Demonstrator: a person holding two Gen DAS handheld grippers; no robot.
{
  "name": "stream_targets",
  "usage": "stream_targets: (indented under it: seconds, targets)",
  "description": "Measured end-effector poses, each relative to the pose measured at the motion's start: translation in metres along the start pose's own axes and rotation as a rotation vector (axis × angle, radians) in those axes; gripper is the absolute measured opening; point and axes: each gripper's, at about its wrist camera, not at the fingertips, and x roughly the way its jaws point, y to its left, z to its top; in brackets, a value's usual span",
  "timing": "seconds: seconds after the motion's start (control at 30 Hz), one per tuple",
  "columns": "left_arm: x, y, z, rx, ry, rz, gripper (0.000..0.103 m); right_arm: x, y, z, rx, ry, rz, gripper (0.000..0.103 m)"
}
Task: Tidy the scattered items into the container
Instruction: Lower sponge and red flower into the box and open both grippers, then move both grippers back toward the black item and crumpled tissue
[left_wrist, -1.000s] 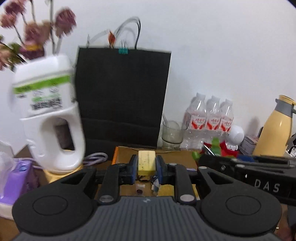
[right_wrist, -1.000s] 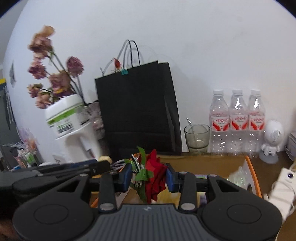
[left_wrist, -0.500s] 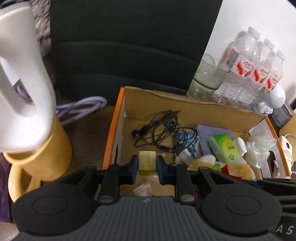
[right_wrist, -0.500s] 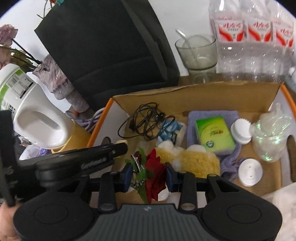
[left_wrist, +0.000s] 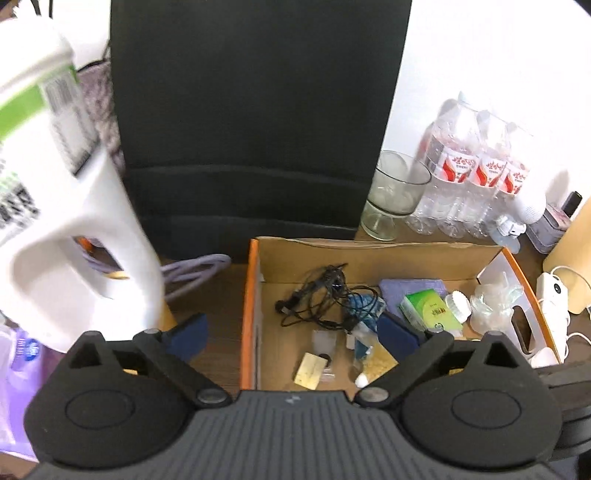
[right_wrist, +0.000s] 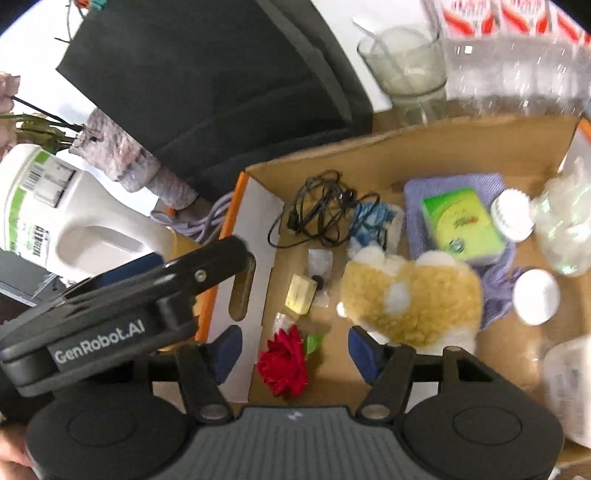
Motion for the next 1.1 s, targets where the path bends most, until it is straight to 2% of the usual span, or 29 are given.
stream_targets:
  seconds: [0.1, 0.23, 0.37, 0.47, 0.63, 0.9, 1.0, 1.1]
  targets:
    - [-0.008, 0.002, 0.003, -0.006, 0.025, -0.002, 0.103, -0.019, 0.004, 0.002, -0.033, -0.021, -0.062, 0.069]
    - [-0.013, 0.001, 0.001, -0.016, 0.059, 0.013, 0.103, -0.047, -0.001, 0.004, -0.089, -0.047, -0.194, 0.078]
    - [-0.017, -0.006, -0.004, -0.004, 0.083, 0.004, 0.103, -0.069, -0.021, 0.004, -0.059, -0.059, -0.261, 0.079]
    - [-0.023, -0.014, -0.006, 0.008, 0.094, 0.004, 0.103, -0.086, -0.032, 0.0, -0.038, -0.073, -0.286, 0.079]
    - [-0.041, -0.026, -0.012, 0.041, 0.07, 0.0, 0.103, -0.112, -0.04, -0.007, -0.047, -0.089, -0.291, 0.083]
    - [-0.063, -0.043, -0.025, 0.057, 0.058, 0.02, 0.103, -0.131, -0.03, -0.027, -0.063, -0.122, -0.299, 0.083]
    - [-0.079, -0.049, -0.034, 0.066, 0.018, 0.041, 0.103, -0.14, -0.017, -0.038, -0.095, -0.155, -0.323, 0.083]
    - [-0.101, -0.053, -0.046, 0.056, -0.073, 0.062, 0.103, -0.153, -0.006, -0.052, -0.134, -0.217, -0.353, 0.084]
